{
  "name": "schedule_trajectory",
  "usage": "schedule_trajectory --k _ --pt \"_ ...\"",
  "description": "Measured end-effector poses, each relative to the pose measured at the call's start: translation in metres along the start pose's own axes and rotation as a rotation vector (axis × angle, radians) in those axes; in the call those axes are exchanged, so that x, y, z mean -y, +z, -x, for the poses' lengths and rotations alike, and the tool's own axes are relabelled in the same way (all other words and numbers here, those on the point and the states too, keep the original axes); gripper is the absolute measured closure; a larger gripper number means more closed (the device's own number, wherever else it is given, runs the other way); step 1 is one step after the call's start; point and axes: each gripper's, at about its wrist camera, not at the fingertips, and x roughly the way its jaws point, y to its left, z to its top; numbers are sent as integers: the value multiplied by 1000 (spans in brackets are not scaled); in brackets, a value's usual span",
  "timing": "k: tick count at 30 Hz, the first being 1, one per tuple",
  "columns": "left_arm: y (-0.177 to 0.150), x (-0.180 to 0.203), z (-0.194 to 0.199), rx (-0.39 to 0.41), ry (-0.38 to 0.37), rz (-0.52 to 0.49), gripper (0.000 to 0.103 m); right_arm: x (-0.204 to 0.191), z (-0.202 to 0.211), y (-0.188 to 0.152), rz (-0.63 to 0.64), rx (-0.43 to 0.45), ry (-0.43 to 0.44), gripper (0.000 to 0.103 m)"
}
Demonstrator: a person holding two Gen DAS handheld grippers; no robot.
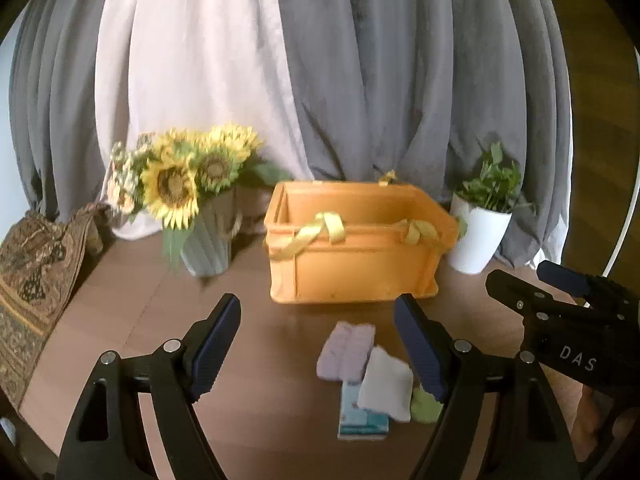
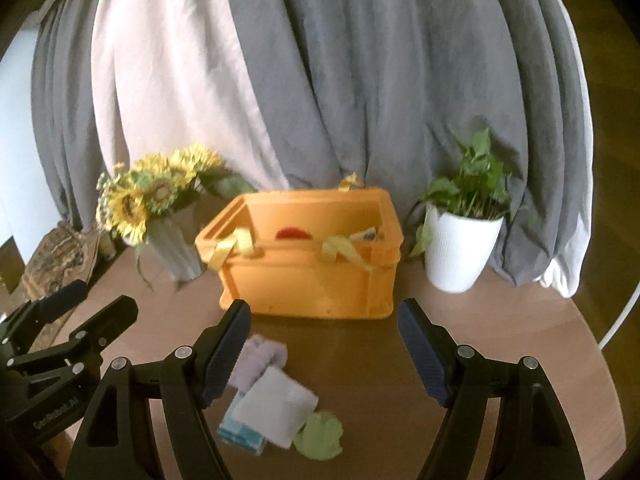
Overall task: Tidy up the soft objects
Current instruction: 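Move both tools back toward the tissue pack and green frog toy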
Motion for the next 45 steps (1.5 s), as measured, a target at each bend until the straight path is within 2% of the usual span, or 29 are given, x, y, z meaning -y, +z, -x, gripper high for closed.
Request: schedule_trajectory --k 21,37,45 --pt "-77 17 -24 -161 14 -29 23 5 -34 -60 10 -209 74 28" --pt "-113 38 -61 -258 -6 -108 23 8 -76 -89 -26 -334 101 41" --pt "-125 43 -82 -303 -27 -92 23 10 -97 -100 -45 -389 106 47"
